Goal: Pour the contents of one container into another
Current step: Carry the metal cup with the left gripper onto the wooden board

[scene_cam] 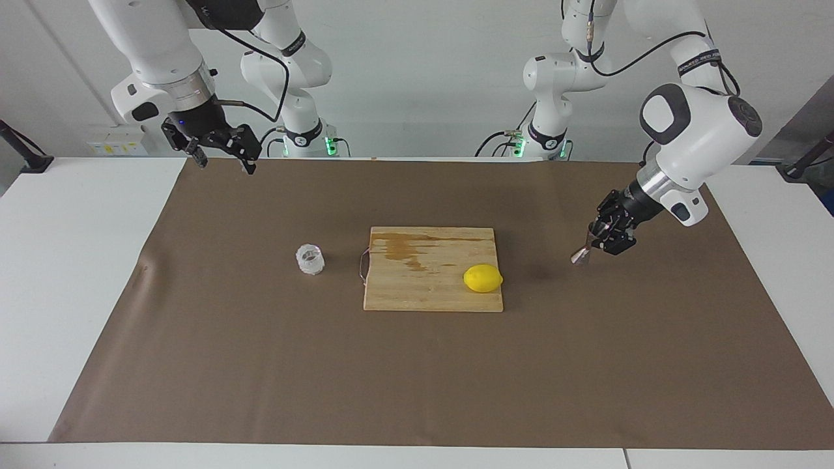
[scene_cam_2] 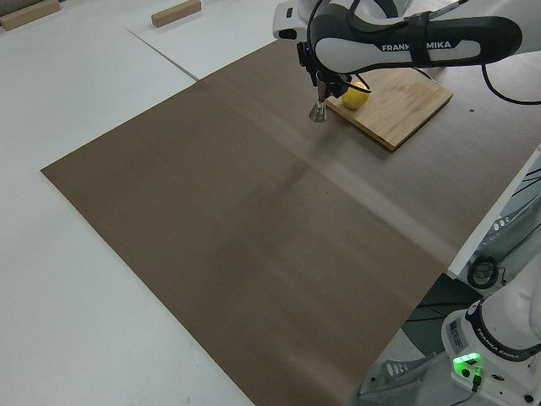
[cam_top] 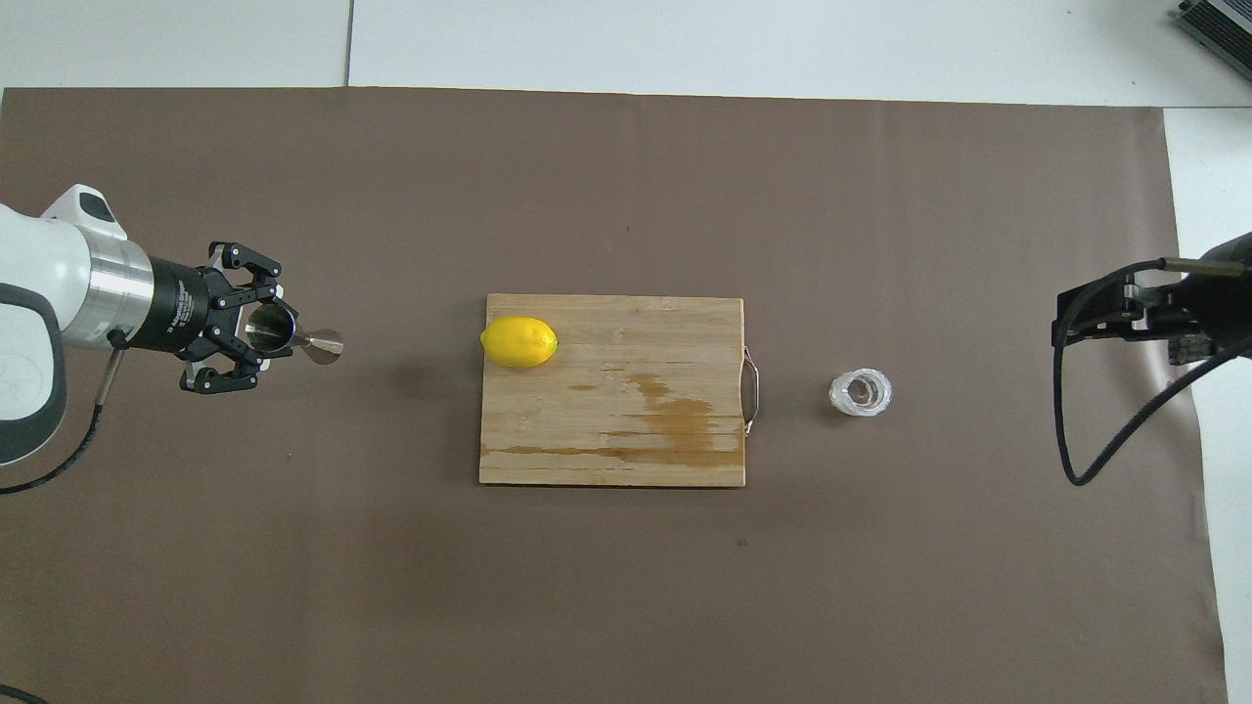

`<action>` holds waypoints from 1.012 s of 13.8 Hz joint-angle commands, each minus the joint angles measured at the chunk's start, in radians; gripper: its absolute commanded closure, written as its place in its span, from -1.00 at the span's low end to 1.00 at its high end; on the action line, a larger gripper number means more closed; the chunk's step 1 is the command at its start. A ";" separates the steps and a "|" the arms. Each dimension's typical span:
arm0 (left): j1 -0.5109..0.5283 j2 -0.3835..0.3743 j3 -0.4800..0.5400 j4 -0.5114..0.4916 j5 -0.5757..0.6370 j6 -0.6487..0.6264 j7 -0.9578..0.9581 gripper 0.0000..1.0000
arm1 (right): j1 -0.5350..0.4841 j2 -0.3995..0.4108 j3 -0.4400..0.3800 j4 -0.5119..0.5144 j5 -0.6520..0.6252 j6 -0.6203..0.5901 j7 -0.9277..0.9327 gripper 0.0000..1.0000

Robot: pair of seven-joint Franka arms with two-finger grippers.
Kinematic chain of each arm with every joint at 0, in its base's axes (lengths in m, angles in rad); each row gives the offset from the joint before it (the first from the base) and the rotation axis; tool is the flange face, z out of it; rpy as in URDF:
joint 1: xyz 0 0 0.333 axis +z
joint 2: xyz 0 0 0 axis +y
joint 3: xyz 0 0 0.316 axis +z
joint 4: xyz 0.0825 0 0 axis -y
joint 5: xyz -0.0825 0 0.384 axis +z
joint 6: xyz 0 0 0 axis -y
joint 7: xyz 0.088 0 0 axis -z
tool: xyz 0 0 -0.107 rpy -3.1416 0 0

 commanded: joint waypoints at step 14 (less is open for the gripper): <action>-0.512 0.137 0.010 0.116 0.006 0.265 -0.740 1.00 | -0.014 -0.008 0.007 0.001 0.024 -0.012 0.002 -1.00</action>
